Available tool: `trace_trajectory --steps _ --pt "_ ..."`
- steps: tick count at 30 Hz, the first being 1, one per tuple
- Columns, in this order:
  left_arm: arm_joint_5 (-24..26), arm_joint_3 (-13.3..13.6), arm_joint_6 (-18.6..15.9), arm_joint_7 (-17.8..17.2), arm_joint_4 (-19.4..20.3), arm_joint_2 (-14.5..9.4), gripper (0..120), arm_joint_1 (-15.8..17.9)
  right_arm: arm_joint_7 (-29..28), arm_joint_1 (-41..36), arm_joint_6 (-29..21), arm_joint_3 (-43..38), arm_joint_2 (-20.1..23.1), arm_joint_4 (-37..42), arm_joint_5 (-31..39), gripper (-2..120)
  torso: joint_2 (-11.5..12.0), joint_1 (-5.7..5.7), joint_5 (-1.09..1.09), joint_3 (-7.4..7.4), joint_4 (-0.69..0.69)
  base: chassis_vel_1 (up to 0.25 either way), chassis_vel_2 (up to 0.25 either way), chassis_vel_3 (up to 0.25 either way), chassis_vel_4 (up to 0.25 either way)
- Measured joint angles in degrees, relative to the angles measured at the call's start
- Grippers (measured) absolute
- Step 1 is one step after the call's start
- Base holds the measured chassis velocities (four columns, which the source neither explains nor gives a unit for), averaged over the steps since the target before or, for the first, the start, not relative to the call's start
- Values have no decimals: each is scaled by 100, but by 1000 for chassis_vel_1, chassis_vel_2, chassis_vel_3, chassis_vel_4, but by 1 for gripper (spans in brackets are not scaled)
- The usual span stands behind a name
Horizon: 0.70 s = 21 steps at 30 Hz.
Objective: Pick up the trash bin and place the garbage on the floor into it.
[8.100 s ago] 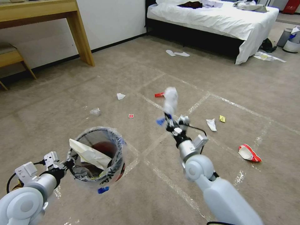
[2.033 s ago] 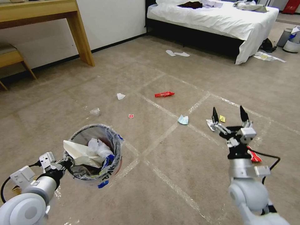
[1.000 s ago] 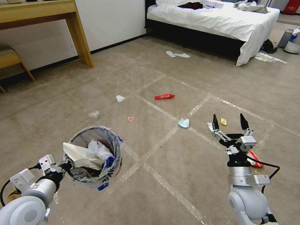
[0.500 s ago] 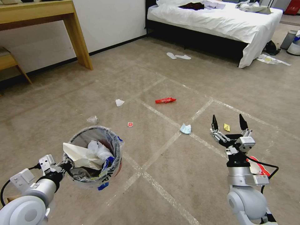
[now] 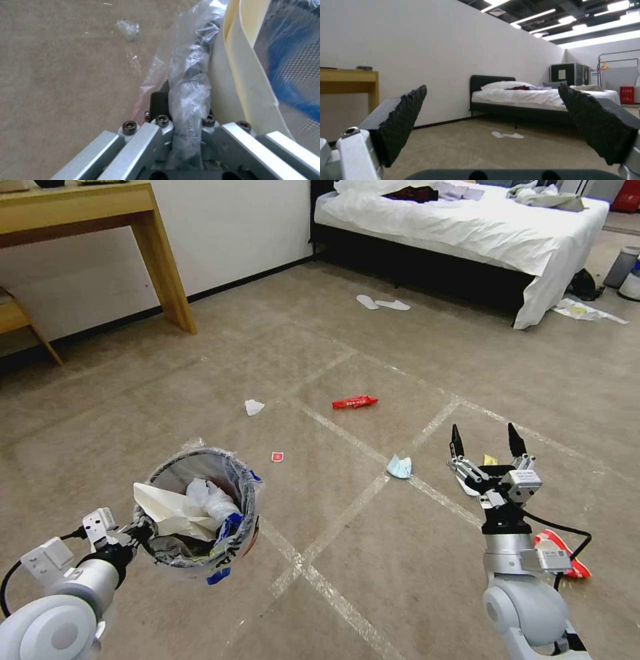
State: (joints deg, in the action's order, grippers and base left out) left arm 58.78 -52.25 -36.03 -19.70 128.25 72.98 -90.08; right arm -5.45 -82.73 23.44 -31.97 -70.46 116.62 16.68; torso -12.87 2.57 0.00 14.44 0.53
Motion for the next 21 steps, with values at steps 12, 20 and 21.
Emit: trace_trajectory --steps 12,20,21 --pt "21 0 -7 -10 -13 -22 1 7 0 24 18 40 -76 -98 -64 100 0 0 -2 0 1 -143 136 138 -136" --pt "22 0 -8 -10 -35 -22 1 15 1 30 36 84 -116 -129 -127 100 0 0 -1 0 0 -135 150 138 -130" --pt "21 0 -7 -10 -37 -22 1 19 2 30 39 86 -119 -140 -131 100 0 0 0 0 -1 -118 145 144 -137"
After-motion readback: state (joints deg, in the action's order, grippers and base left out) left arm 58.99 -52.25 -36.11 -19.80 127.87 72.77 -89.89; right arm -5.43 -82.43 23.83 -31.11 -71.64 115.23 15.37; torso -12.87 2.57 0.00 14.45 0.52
